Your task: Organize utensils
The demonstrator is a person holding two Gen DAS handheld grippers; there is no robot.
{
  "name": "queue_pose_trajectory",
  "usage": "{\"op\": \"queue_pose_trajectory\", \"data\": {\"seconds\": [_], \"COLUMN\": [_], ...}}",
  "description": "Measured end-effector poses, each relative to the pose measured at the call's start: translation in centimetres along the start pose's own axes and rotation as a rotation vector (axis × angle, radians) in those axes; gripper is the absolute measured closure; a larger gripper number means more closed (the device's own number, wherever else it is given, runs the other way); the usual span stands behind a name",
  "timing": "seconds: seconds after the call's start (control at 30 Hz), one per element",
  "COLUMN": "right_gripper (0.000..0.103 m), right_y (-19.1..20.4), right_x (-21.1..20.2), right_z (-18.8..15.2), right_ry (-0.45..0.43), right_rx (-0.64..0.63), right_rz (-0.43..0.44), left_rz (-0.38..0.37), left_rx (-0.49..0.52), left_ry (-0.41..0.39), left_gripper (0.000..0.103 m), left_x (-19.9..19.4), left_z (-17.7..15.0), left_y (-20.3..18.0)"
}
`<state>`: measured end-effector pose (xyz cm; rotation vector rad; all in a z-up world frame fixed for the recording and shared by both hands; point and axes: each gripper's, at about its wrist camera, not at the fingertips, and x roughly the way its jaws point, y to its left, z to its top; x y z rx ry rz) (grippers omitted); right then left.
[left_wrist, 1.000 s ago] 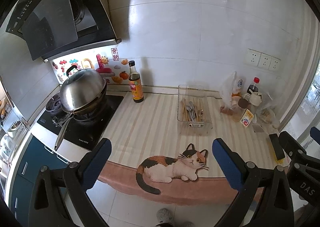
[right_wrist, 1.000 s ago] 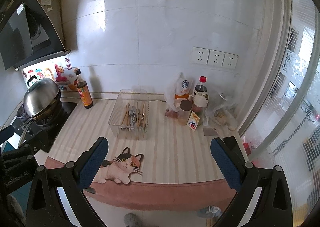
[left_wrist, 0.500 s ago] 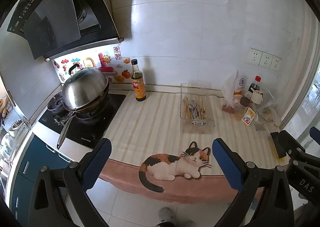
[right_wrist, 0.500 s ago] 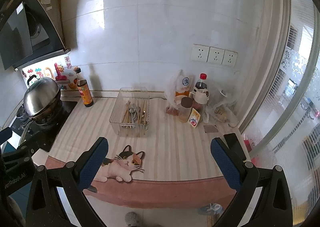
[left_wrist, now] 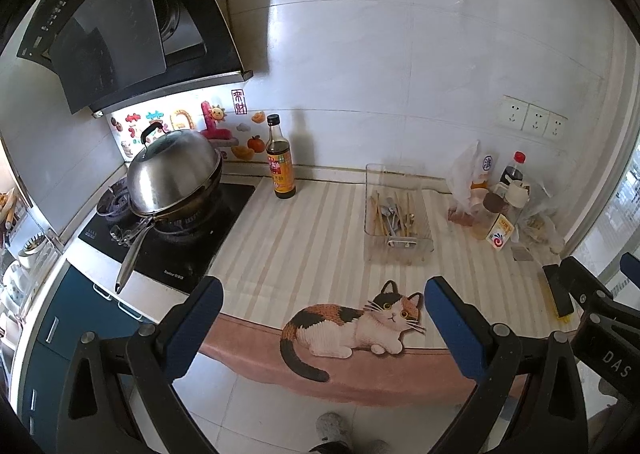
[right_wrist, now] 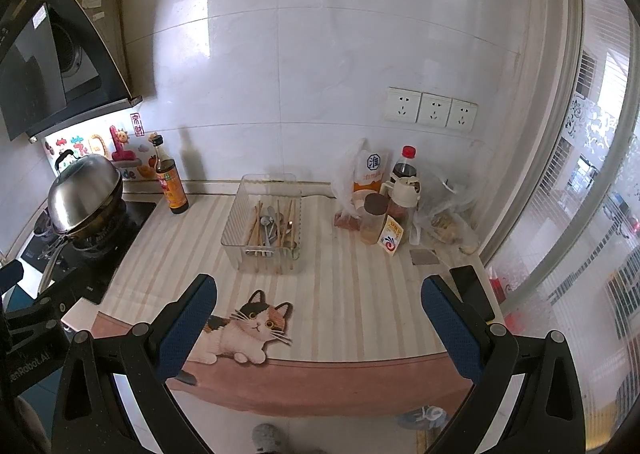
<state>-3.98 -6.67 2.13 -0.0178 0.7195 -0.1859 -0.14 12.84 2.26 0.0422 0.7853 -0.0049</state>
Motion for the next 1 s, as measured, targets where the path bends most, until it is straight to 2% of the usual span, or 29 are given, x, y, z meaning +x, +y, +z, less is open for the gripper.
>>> {"op": "queue_pose_trajectory", "data": {"seconds": [1.0], "right_gripper": [0.0], "right_y": [-0.4], "right_x": [0.1], "right_z": [0.4], "right_ry": [-0.011], "right_rx": [-0.008], "right_rz": [0.018], "left_rz": [0.013], "left_rx": [-0.013], "left_ry": [-0.02], "left_gripper": [0.0], "left_x": [-0.4], "left_z": [0.8], "left_y": [-1.1]}}
